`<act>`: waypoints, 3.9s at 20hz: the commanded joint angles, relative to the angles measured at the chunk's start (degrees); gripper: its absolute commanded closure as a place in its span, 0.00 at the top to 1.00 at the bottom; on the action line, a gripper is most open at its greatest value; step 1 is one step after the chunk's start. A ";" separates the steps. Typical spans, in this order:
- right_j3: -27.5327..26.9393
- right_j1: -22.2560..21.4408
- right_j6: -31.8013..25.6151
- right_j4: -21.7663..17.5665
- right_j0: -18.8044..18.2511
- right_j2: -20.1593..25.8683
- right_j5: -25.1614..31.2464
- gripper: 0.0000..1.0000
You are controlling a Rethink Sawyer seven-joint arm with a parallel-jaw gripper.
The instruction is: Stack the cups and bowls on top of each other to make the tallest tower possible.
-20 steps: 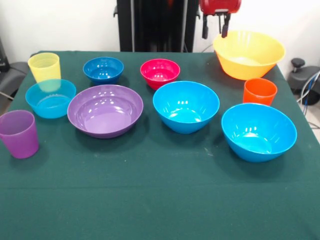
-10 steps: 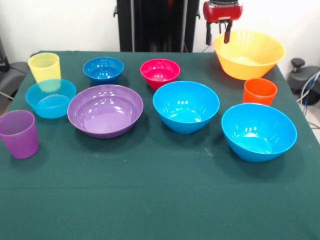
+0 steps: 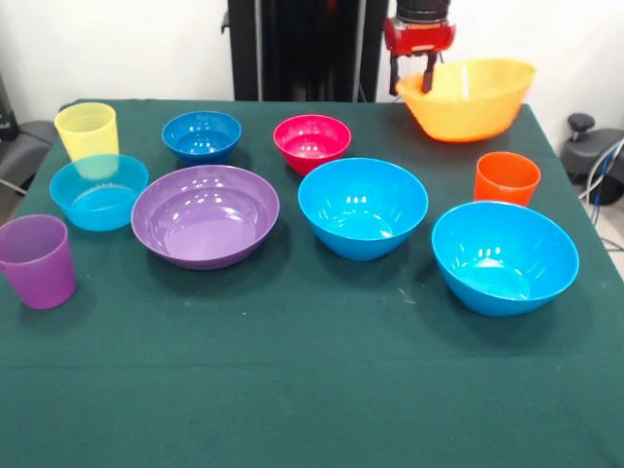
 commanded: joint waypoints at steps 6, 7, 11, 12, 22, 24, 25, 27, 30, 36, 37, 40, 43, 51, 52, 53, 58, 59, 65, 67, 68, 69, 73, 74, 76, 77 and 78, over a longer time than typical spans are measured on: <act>-11.66 13.85 10.00 -0.57 0.63 2.02 -5.12 1.00; -11.92 14.18 10.14 -0.41 0.70 2.03 -5.28 1.00; -12.46 14.67 10.76 0.35 1.47 1.94 -5.76 1.00; -12.63 14.84 10.97 0.33 1.42 2.07 -5.83 1.00; -11.55 11.80 11.80 0.60 1.14 2.64 -4.09 1.00; -11.31 10.87 11.79 1.44 1.94 2.06 -3.97 1.00; -11.28 10.70 12.03 1.91 2.24 1.81 -4.40 1.00; -11.79 10.83 11.98 2.01 2.49 1.70 -4.57 1.00; -11.75 10.68 12.15 2.72 3.13 1.06 -4.79 1.00; -11.03 9.83 13.85 4.89 3.17 0.88 -3.42 1.00; -11.12 10.19 14.29 5.08 3.70 0.72 -5.01 1.00; -11.72 9.79 13.69 4.25 3.32 1.20 -4.58 1.00; -10.91 7.96 13.52 5.07 3.82 0.87 -3.23 1.00; -19.75 11.82 9.75 1.43 -0.57 1.25 2.31 1.00; -20.78 11.92 8.94 0.62 -1.35 1.40 3.32 1.00; -21.43 12.03 8.73 -0.71 -3.18 2.53 4.77 1.00; -21.34 11.06 9.15 -0.75 -3.54 2.21 5.84 1.00; -21.21 10.60 9.09 -0.06 -2.60 1.50 5.84 1.00; -16.80 1.21 10.20 0.60 -2.02 2.32 12.09 1.00; -16.51 -0.39 10.40 -0.65 -3.97 3.92 14.17 1.00; -16.54 -0.79 10.37 -1.29 -4.70 4.45 14.84 1.00; -16.59 -1.12 10.34 -1.92 -5.32 4.81 15.16 1.00; -15.22 -2.52 11.17 -3.19 -7.38 6.35 15.74 1.00; -14.68 -3.24 11.31 -3.34 -7.70 6.68 16.03 1.00; -13.55 -5.10 11.39 -3.25 -8.04 7.16 17.17 1.00; -12.91 -6.48 11.25 -3.13 -8.16 7.40 18.33 1.00; -12.28 -7.96 11.03 -3.05 -8.31 7.70 19.52 1.00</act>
